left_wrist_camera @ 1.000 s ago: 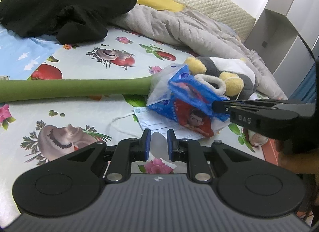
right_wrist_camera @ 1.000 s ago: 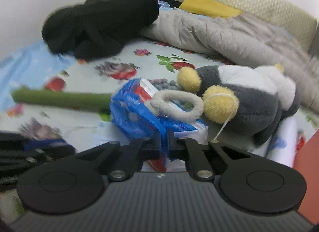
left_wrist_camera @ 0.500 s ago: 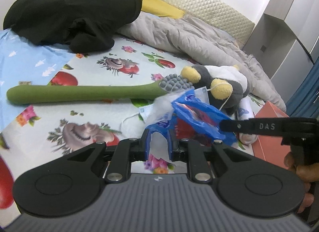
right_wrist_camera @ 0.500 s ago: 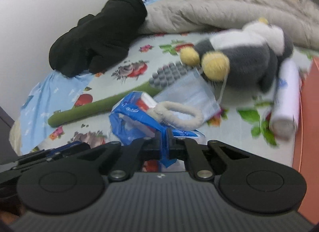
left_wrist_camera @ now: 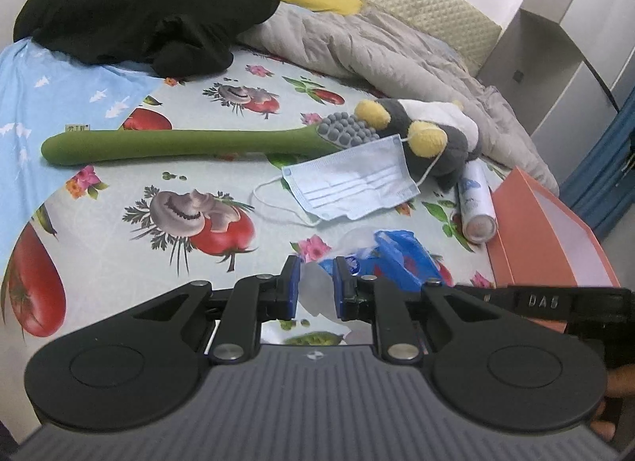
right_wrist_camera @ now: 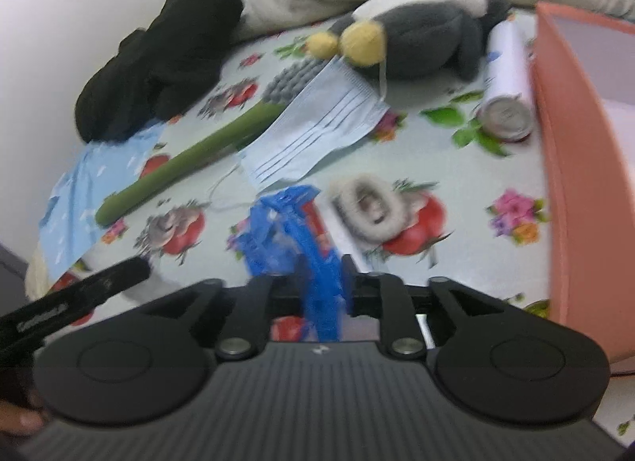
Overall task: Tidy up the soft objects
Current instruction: 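Lift the white ring with the right gripper while the left opens off the blue bag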
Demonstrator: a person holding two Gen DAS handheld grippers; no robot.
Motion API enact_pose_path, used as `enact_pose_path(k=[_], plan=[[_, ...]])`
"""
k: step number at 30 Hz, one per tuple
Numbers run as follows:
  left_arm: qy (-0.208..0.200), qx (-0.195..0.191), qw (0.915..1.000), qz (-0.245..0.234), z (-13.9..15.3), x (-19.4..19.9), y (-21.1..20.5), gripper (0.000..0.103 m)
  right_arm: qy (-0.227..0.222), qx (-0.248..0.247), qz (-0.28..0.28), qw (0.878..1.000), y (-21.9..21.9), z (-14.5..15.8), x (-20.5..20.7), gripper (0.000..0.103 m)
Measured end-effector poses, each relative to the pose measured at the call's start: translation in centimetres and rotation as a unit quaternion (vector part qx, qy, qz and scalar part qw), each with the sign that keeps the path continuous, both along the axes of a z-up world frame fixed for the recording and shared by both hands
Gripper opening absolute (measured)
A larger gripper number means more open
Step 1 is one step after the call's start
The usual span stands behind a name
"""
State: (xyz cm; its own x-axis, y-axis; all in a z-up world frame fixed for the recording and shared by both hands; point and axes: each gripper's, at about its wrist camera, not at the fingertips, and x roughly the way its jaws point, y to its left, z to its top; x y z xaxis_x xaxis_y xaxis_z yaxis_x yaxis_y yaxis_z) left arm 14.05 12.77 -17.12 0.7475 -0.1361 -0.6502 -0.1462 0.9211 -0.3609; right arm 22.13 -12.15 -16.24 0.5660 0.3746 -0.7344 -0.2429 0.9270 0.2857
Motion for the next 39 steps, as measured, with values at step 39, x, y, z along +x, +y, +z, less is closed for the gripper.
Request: enact_pose_path(k=[39], plan=[[0.006, 0.038, 0.9952, -0.090, 5.1, 1.7, -5.2, 0.021, -0.061, -0.073, -0.040, 0.995, -2.5, 3.1, 1.3, 0.009]])
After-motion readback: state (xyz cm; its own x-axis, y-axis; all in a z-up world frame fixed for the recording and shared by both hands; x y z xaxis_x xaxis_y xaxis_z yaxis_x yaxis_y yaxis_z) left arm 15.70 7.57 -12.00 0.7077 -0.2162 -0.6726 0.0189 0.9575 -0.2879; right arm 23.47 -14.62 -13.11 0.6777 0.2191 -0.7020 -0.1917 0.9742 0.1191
